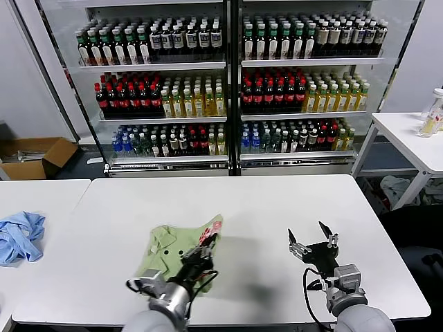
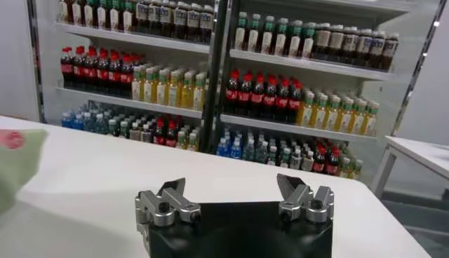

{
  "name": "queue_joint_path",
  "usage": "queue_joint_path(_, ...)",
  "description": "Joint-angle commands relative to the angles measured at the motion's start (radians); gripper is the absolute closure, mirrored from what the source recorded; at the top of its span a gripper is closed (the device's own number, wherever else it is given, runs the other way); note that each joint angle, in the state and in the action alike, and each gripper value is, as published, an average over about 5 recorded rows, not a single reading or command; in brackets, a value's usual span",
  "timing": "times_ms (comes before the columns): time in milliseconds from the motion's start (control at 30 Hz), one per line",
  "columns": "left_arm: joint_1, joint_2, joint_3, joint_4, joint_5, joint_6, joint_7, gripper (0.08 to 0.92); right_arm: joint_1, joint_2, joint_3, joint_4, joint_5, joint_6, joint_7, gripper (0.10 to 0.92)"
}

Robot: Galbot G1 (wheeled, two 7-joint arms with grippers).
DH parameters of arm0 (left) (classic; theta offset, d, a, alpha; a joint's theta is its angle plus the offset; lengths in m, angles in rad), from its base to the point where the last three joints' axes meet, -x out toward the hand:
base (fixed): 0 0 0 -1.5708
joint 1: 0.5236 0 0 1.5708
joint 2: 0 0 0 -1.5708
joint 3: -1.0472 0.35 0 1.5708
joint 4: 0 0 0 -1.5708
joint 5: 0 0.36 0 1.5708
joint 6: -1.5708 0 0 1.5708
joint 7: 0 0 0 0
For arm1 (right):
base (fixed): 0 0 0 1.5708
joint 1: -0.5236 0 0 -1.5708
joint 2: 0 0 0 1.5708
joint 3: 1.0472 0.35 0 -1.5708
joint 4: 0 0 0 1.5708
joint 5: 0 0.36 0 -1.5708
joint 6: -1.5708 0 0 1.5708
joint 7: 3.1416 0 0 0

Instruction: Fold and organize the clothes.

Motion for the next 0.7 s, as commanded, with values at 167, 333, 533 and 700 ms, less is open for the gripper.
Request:
queue_joint_path(167,-0.154,-0.123,0.132,0.192,0.087,-0.104,-0.007,0.843,-0.008,0.004,0.006,0.013,-0.015,-0.005,0.001,0.203)
queue_joint_path(333,-0.132,-0.051,0.105,0.105,0.137,-0.125,0.032,0.693,0.001,0.016,-0.006,0.009,-0.022,-0.007,0.000,0.203)
queue_joint_path(533,-0.019,0.135,-0.070,-0.002,0.324,-0.243,0.117,0.520,0.057,0.043,-0.090,-0.020,0.068,-0.041,0.009,0.203)
queue_joint_path(700,0.069,0.243,-0.292,0.002,0.362,-0.304,0.118,0.373,0.121,0.094,-0.262,-0.099,0.258,-0.113,0.052,0.203)
